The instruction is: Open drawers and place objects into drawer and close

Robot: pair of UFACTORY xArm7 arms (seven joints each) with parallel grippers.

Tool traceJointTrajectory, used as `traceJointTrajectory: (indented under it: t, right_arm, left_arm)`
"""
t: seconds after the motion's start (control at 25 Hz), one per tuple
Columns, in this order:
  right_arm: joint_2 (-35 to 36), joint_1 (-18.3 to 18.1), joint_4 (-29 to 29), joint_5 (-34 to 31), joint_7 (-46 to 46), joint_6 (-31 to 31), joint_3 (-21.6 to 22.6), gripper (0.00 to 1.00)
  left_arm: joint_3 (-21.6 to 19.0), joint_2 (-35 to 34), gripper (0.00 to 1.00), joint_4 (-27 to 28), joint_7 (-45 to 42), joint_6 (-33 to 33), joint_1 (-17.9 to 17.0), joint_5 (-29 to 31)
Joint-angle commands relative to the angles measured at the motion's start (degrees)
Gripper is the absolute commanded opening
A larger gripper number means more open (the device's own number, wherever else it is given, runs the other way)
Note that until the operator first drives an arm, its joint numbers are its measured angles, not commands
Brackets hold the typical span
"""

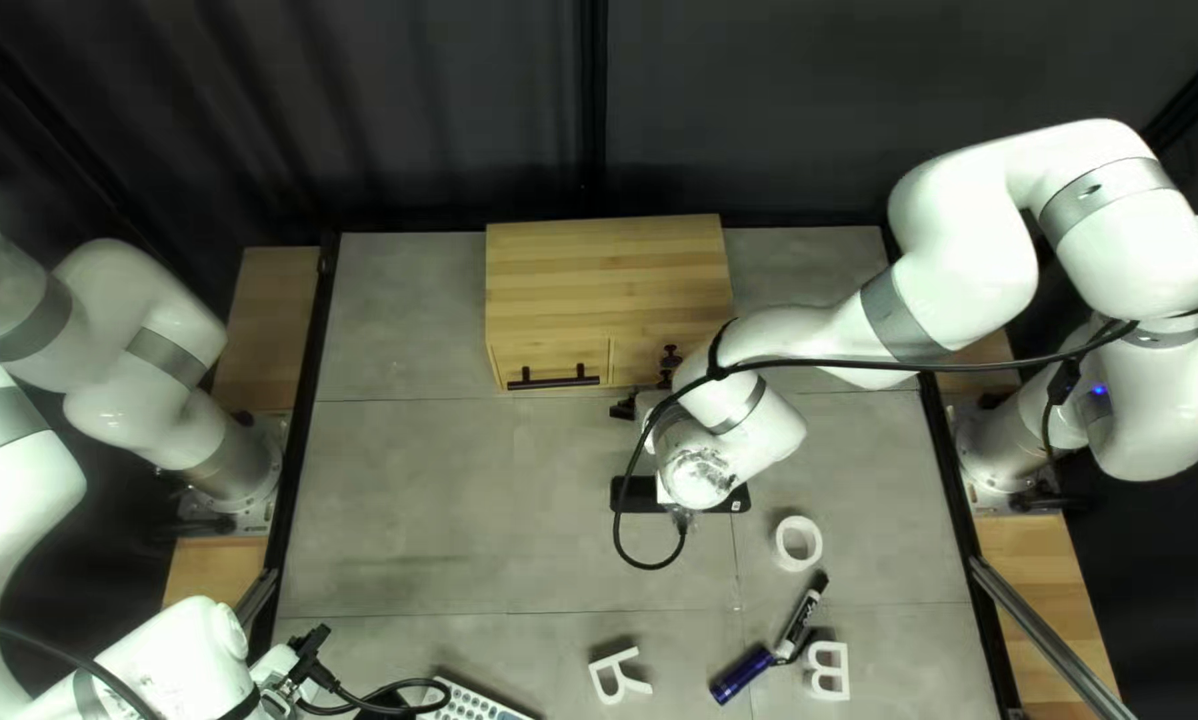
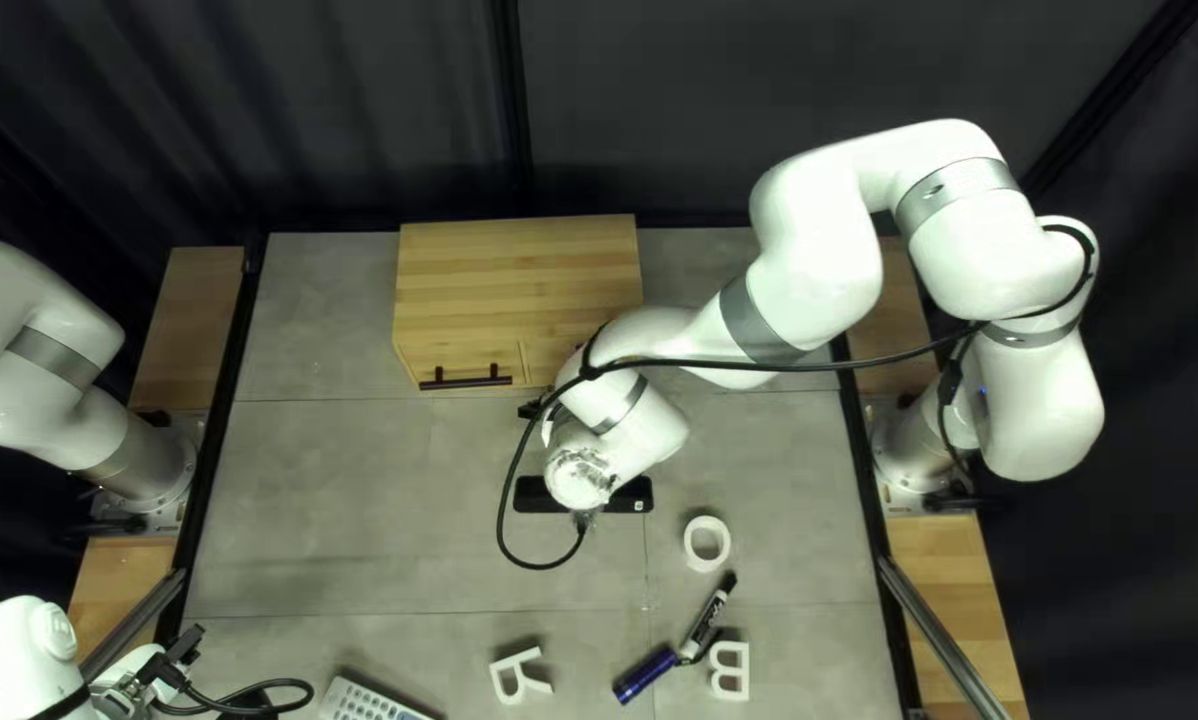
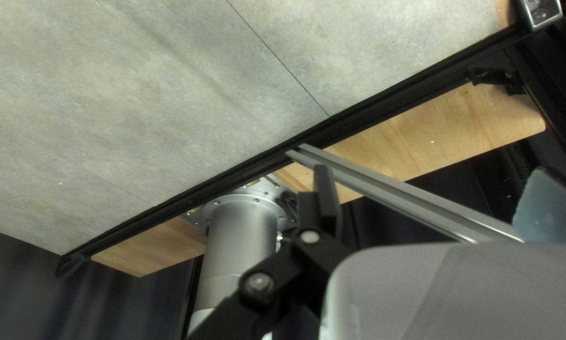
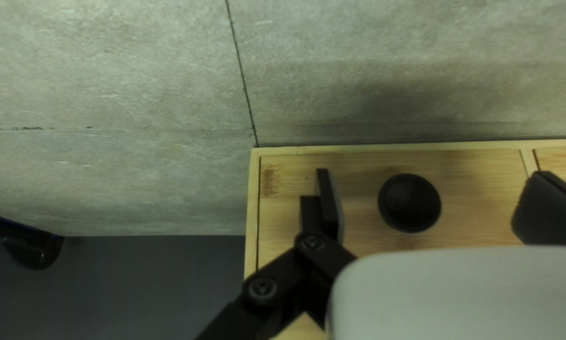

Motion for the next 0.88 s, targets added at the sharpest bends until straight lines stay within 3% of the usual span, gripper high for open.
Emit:
traceJointTrajectory:
  t: [0.04, 0.88]
  right_arm:
    - [-0.4, 0.0, -0.8, -0.5, 0.2, -0.3, -0.1, 1.00]
    - [1.1, -0.2, 0.3, -1.9, 0.2, -0.7, -0.7, 0.97]
  left_arm:
    - [0.0, 0.0, 1.00, 0.0, 0.0, 0.0, 0.0, 0.0]
    - [0.0, 0.0, 1.00, 0.0, 0.0, 0.0, 0.0, 0.0]
